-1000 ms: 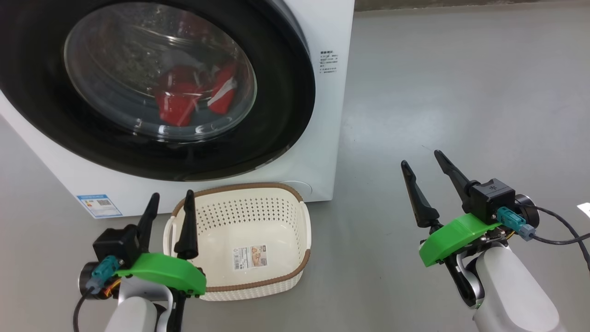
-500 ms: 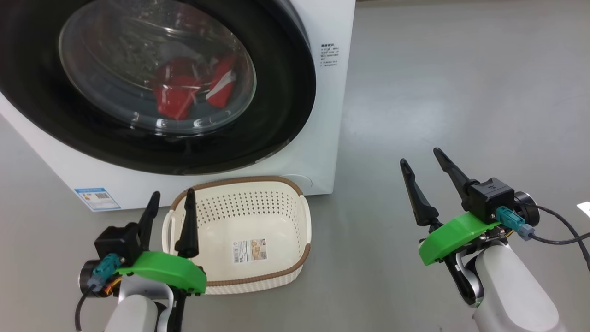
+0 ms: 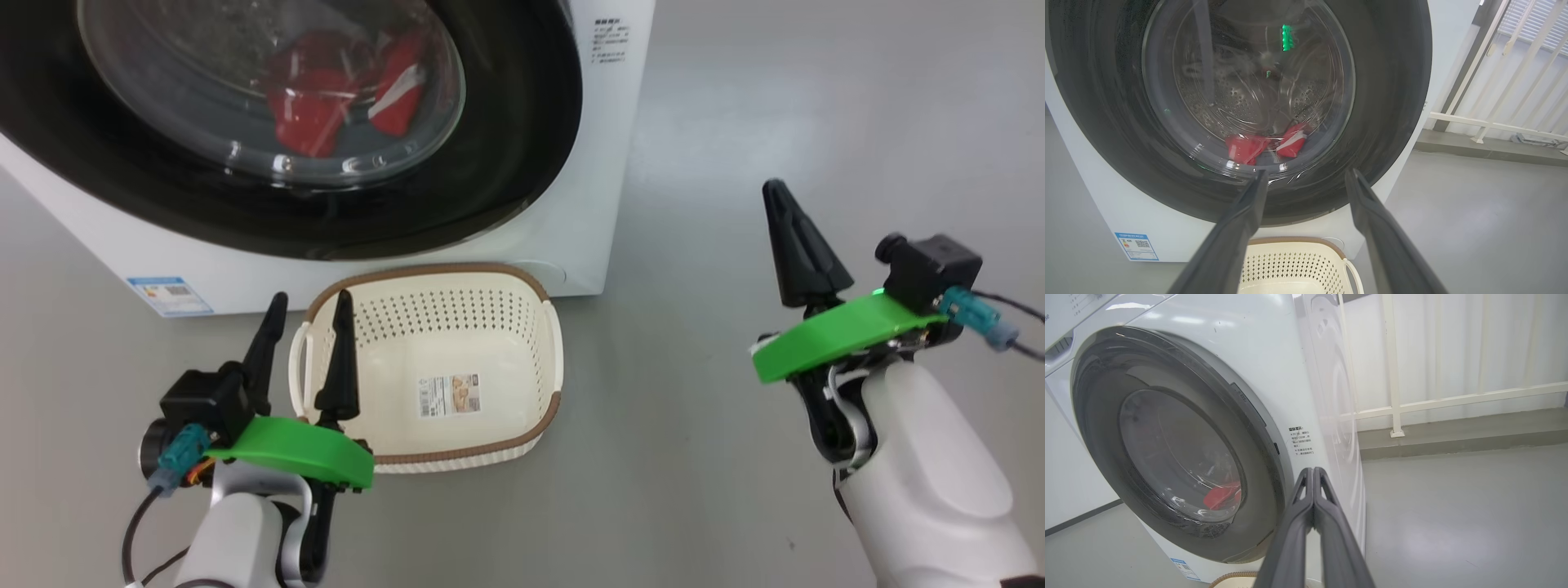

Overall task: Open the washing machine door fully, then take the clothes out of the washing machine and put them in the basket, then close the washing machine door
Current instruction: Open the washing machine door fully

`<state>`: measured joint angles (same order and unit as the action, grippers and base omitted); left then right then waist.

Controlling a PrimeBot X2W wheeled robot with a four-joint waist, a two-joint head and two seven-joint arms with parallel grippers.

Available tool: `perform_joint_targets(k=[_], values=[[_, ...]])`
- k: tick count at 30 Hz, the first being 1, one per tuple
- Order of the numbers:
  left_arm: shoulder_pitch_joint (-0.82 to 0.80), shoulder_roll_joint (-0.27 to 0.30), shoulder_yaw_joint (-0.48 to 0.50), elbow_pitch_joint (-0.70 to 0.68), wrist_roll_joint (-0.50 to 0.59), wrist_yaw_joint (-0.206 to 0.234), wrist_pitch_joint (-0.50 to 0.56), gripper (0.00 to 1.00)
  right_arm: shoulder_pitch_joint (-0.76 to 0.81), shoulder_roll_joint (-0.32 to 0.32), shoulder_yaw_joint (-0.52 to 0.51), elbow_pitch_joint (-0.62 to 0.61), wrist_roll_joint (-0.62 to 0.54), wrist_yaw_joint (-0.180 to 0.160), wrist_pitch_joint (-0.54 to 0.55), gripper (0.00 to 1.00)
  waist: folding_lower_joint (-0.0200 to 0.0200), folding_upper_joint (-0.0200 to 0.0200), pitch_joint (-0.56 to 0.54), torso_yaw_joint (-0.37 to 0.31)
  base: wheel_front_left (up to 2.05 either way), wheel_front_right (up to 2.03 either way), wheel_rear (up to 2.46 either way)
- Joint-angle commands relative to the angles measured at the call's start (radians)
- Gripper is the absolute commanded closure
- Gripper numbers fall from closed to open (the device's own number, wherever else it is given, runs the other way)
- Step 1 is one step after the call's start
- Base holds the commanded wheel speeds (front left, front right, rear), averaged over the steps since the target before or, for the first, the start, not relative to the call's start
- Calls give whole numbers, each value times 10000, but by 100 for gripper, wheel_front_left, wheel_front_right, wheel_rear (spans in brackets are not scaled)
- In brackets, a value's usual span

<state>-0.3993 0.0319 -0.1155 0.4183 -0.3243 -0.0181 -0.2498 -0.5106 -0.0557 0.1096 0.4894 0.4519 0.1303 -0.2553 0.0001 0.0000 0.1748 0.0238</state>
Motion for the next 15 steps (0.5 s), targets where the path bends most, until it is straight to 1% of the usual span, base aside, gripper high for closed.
perform_joint_targets(k=[1, 9, 15], values=[[-347, 183, 231, -330, 75, -4, -120, 0, -340, 55, 202, -186, 223, 4, -65, 100, 0, 0, 254, 171, 0, 0, 0], [-520, 183, 37, -845, 143, 77, -120, 0, -1479, 55, 565, 345, 2756, 4, -50, 100, 0, 0, 893, 489, 0, 0, 0], [-705, 183, -107, -1123, 81, 98, -120, 0, -2324, -311, 1036, 219, 5137, 4, 837, 100, 0, 0, 1383, 780, 0, 0, 0]])
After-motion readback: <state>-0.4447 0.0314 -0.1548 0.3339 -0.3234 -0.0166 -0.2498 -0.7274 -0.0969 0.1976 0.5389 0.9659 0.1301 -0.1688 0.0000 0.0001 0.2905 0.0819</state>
